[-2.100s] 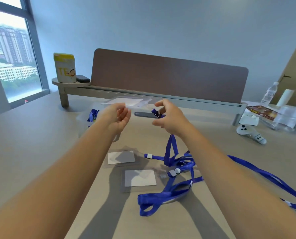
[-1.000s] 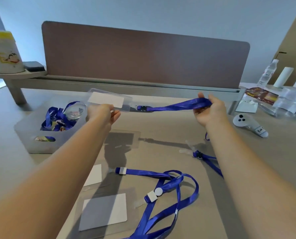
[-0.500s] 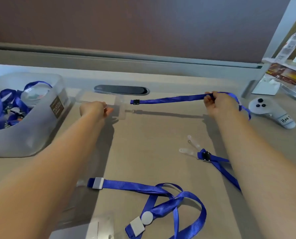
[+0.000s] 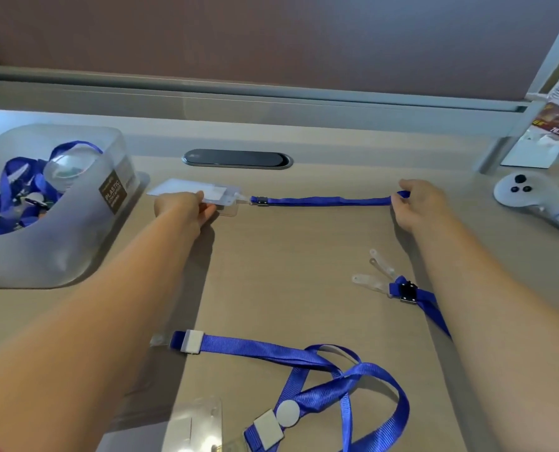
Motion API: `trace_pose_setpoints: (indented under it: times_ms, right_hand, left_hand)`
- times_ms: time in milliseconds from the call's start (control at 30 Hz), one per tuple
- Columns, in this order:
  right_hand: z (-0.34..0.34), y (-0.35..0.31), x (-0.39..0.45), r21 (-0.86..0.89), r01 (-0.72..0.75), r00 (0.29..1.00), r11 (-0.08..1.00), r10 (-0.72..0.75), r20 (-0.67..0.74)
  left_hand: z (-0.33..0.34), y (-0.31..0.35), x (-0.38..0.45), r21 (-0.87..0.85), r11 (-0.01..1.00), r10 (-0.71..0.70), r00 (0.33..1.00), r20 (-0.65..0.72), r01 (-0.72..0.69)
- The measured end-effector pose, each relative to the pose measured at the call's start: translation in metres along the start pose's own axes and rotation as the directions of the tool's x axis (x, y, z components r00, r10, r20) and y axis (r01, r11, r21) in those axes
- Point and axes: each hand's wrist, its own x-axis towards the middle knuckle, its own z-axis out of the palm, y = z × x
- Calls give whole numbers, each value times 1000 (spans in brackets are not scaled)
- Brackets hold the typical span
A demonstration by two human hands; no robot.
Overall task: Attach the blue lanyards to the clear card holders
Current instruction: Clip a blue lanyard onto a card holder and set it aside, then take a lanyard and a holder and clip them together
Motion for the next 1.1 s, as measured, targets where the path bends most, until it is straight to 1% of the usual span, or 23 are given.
trace_pose_setpoints:
  times_ms: [33, 67, 100, 133, 167, 200, 233, 267, 300, 367, 433, 500, 533, 567, 667, 800, 900, 1000, 1100]
  right_hand:
    - [-2, -4, -4, 39, 16, 1000, 999, -16, -21]
    - [-3, -6, -5, 18, 4, 1000, 1000, -4, -15]
    - [-5, -8, -8, 56, -34, 999, 998, 34, 1]
    - [-8, -8, -13, 119, -84, 996, 989, 82, 20]
    - [-8, -12, -19, 251, -101, 995, 963, 98, 25]
    - [-8, -13, -21, 249, -85, 996, 965, 90, -10]
    - [-12, -14, -28, 257, -112, 993, 960, 120, -15]
    - [-13, -16, -35, 263, -143, 990, 954, 143, 18]
    - [-14, -17, -43, 248, -141, 990, 958, 131, 57]
    - [-15, -23, -66, 197, -94, 992, 976, 75, 101]
    - [-16, -29, -94, 148, -9, 988, 989, -14, 155]
    - [-13, -30, -122, 109, 63, 968, 992, -87, 234]
    - [-11, -28, -136, 85, 104, 954, 991, -124, 271]
    - [-9, -28, -151, 60, 142, 941, 988, -153, 303]
    - [2, -20, -191, -41, 232, 903, 972, -199, 381]
    - [21, -4, -235, -164, 334, 857, 928, -227, 464]
    - [36, 4, -256, -280, 441, 826, 853, -263, 499]
    - [47, 9, -266, -366, 497, 800, 787, -251, 545]
    - [54, 10, -267, -447, 539, 791, 714, -249, 558]
  left_hand:
    - [-2, 1, -1, 27, 1000, 5, 1000, 10, -6]
    - [-4, 2, -3, 60, 998, 11, 999, 32, -13]
    - [-7, 3, -7, 99, 995, 10, 998, 56, -15]
    - [-10, 5, -13, 137, 990, 3, 997, 81, -14]
    - [-13, 8, -19, 189, 982, -1, 995, 96, -18]
    - [-17, 11, -26, 238, 971, -7, 994, 109, -19]
    - [-22, 14, -33, 297, 955, -8, 994, 109, -25]
    - [-27, 16, -41, 358, 933, 2, 994, 109, -41]
    - [-34, 17, -51, 413, 908, 23, 991, 128, -74]
    - [-49, 19, -73, 484, 856, 78, 972, 224, -180]
    - [-67, 21, -94, 581, 756, 142, 942, 305, -302]
    - [-88, 20, -110, 670, 606, 211, 899, 384, -428]
    - [-99, 20, -118, 703, 530, 234, 879, 416, -474]
    - [-111, 18, -124, 735, 465, 229, 869, 439, -494]
    - [-144, 11, -141, 822, 267, 176, 864, 472, -503]
    - [-180, -3, -148, 859, 114, 124, 865, 486, -499]
    - [-197, -10, -145, 865, -48, 137, 855, 500, -499]
    - [-202, -12, -141, 847, -163, 159, 834, 529, -506]
    - [-200, -8, -143, 807, -272, 129, 811, 571, -524]
